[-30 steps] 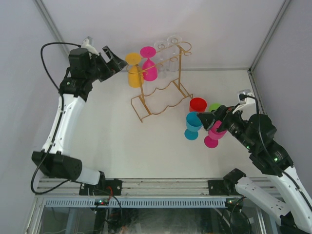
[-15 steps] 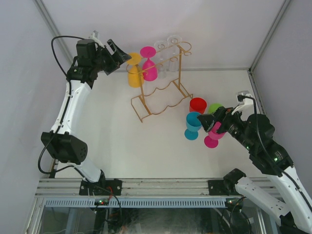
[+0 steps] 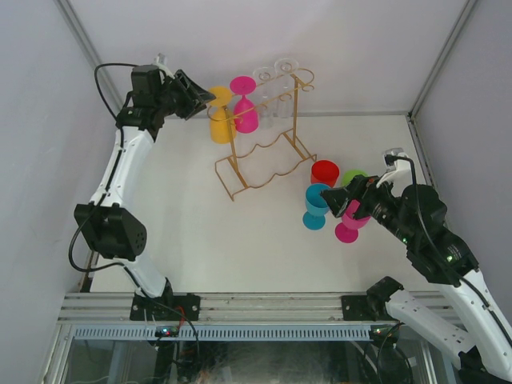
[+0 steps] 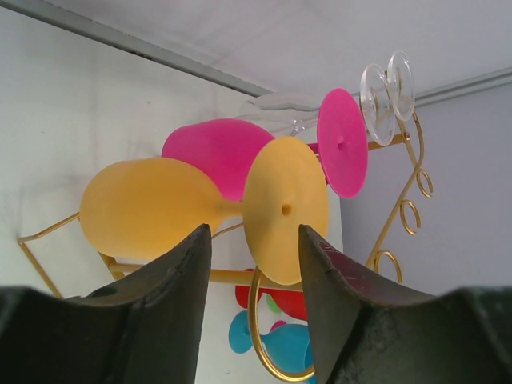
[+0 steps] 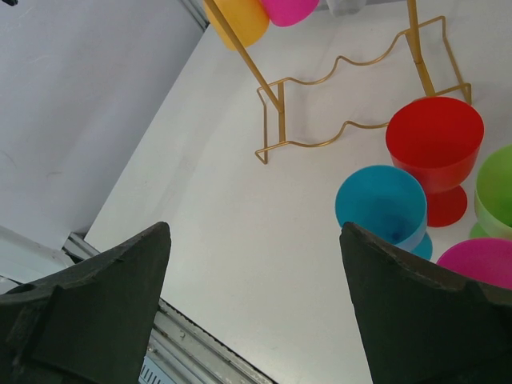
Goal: Take the wine glass off the wine glass rack
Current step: Pick up the wine glass from the wine rack.
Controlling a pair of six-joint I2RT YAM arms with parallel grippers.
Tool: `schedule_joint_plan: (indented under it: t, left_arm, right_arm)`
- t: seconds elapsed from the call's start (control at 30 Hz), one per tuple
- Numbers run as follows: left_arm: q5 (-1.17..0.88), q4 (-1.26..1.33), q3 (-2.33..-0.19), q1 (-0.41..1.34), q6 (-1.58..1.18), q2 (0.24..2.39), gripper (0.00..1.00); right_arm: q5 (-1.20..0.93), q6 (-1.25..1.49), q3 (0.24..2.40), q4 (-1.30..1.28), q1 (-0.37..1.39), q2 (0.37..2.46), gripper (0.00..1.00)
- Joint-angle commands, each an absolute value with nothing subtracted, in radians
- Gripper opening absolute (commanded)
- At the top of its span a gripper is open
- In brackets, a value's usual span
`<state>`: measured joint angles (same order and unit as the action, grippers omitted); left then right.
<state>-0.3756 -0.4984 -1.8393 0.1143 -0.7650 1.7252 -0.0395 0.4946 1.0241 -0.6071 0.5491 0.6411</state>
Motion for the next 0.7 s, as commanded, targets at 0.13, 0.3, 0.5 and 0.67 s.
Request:
schedule_joint_plan:
  t: [0.13, 0.3, 0.5, 0.67]
  left_arm:
    - [-0.429, -0.412, -1.856, 0.089, -0.825, 1.721, 0.43]
    - [-0.459, -0.37, -1.831, 0.088, -0.854, 1.726, 0.36]
    - [-0.474, -0.36, -1.822, 0.087, -0.87, 1.744, 0.3]
    - [-0.475, -0.361, -1.812, 0.085, -0.867, 1.742, 0.24]
  right_arm:
    - [-0.046, 0.498, 1.063, -0.609, 0.541, 0.631, 0.86]
    - [-0.044, 0.498, 1.063, -0.612, 0.54, 0.636, 0.86]
    - [-0.043, 0.496, 1.063, -0.61, 0.539, 0.63, 0.86]
    - [-0.04, 0.495, 1.063, -0.617, 0.538, 0.628, 0.86]
